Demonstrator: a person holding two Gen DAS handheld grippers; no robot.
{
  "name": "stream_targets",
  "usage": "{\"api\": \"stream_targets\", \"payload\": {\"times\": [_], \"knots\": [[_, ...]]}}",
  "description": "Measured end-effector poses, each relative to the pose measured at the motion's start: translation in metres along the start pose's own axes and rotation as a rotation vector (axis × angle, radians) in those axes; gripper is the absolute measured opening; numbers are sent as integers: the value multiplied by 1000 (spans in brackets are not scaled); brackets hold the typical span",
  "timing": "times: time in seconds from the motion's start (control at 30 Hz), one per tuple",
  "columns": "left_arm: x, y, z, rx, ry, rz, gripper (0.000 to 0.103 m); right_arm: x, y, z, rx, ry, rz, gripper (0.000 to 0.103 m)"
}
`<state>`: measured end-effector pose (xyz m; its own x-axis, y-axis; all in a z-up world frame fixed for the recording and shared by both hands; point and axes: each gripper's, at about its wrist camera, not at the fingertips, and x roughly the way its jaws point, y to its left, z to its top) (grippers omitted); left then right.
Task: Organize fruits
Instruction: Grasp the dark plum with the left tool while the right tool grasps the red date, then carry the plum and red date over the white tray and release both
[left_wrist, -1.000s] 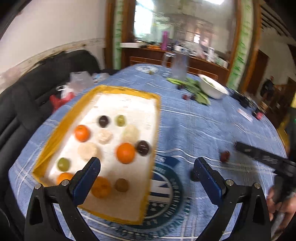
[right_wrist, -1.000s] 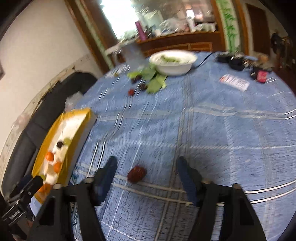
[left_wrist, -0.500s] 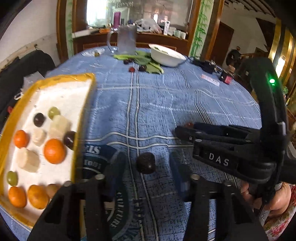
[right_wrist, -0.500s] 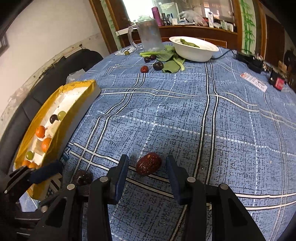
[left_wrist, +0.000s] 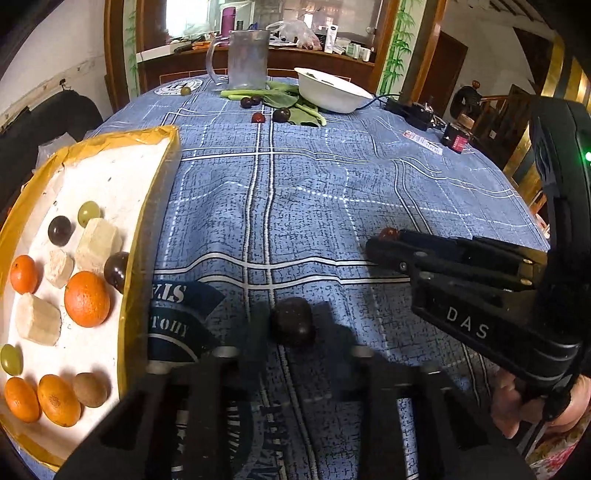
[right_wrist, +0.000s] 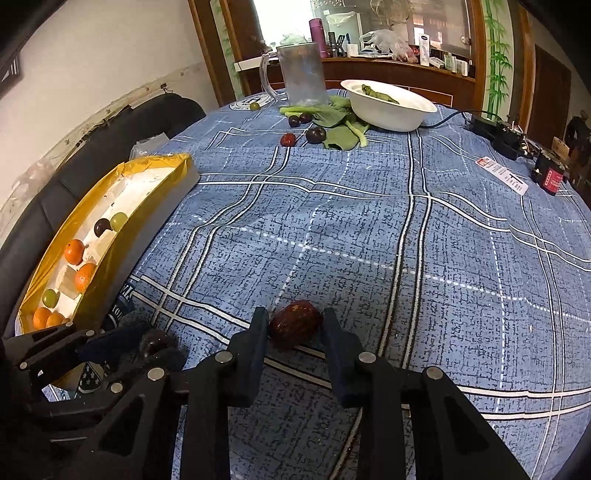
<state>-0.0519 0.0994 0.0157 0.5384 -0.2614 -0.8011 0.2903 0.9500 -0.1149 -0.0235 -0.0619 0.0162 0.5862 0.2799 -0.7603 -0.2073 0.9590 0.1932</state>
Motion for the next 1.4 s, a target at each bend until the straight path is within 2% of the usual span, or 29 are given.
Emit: {"api": "stream_targets", "payload": {"times": [0.13,0.37,0.5,0.67,0.9,1.1,1.3,1.37,1.4], "knots": [[-9,6,-2,-29,-37,27,21,-9,-1,1,4,-35,17,31],[-39,22,-4,-104,-93,20,21,-27,5,1,-2,-100,63,31],[-68,49,-6,-172,-149,40,21,-40,10,-1,-8,-149,56,31],[-104,100,-15,-272,-204,123,21,-51,31,5,-25,-173,65,31],[-117,156,-32,-399,-218,246,21,-39,99,20,-82,-107,216,32],[-109,179,-37,-446,-201,237,21,-15,152,15,-159,-41,271,32],[-100,186,-38,-471,-188,218,21,3,174,11,-198,-9,266,32],[-98,188,-40,-487,-186,202,24,5,177,10,-210,-5,262,32],[-98,190,-41,-494,-186,195,31,7,178,10,-216,-8,253,32]]}}
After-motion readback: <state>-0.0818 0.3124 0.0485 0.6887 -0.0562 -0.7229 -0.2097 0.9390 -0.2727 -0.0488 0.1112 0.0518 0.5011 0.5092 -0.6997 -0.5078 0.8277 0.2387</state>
